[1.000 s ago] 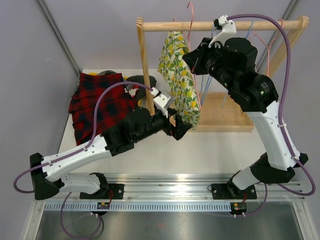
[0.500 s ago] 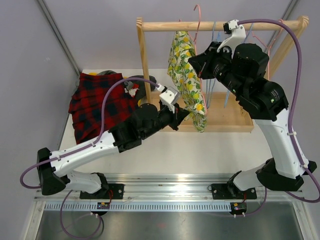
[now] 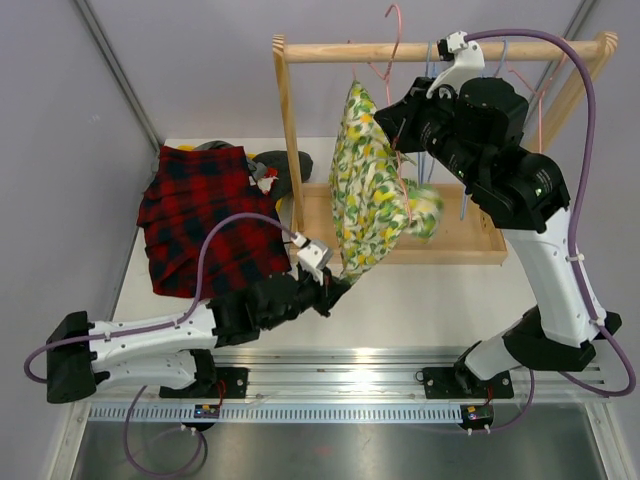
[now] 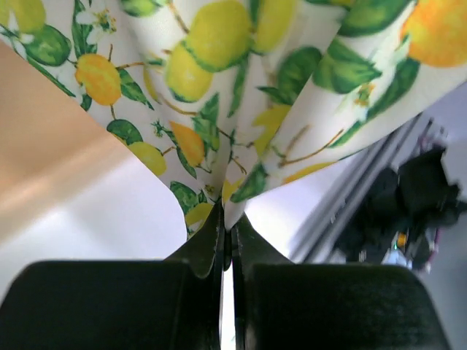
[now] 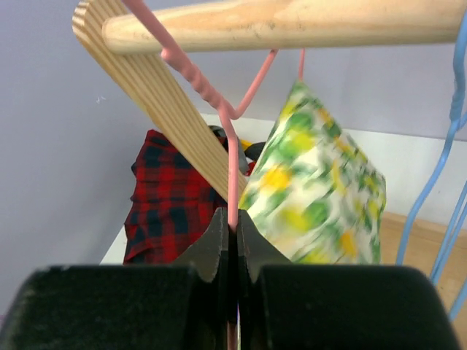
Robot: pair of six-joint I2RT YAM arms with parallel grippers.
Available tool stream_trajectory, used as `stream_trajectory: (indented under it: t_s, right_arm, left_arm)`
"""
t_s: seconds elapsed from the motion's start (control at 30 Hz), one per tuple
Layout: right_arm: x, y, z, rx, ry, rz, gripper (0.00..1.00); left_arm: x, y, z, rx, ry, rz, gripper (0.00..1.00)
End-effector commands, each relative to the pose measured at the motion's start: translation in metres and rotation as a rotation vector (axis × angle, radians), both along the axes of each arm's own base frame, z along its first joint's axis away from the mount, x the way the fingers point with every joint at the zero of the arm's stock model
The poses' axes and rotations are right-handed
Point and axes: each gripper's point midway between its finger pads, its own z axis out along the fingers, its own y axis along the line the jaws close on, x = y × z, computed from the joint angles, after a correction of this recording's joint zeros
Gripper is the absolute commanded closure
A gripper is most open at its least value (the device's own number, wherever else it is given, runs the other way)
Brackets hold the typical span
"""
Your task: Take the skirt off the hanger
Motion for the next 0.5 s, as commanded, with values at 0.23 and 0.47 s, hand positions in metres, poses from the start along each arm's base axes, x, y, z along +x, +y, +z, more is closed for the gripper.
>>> stream_trajectory:
  t_s: [0.23, 0.47]
  right_arm:
    - [0.008, -0.019, 0.08, 0.085, -0.22, -0.104, 1.0]
    - [0.015, -0.013, 0.057, 0.073, -0.175, -0.106, 1.0]
  left_arm:
    - [-0.1, 0.057, -0.094, 0.088, 0.228, 0.062, 1.0]
    - [-0.081, 0.079, -0.034, 0.154, 0.12, 0.208, 1.0]
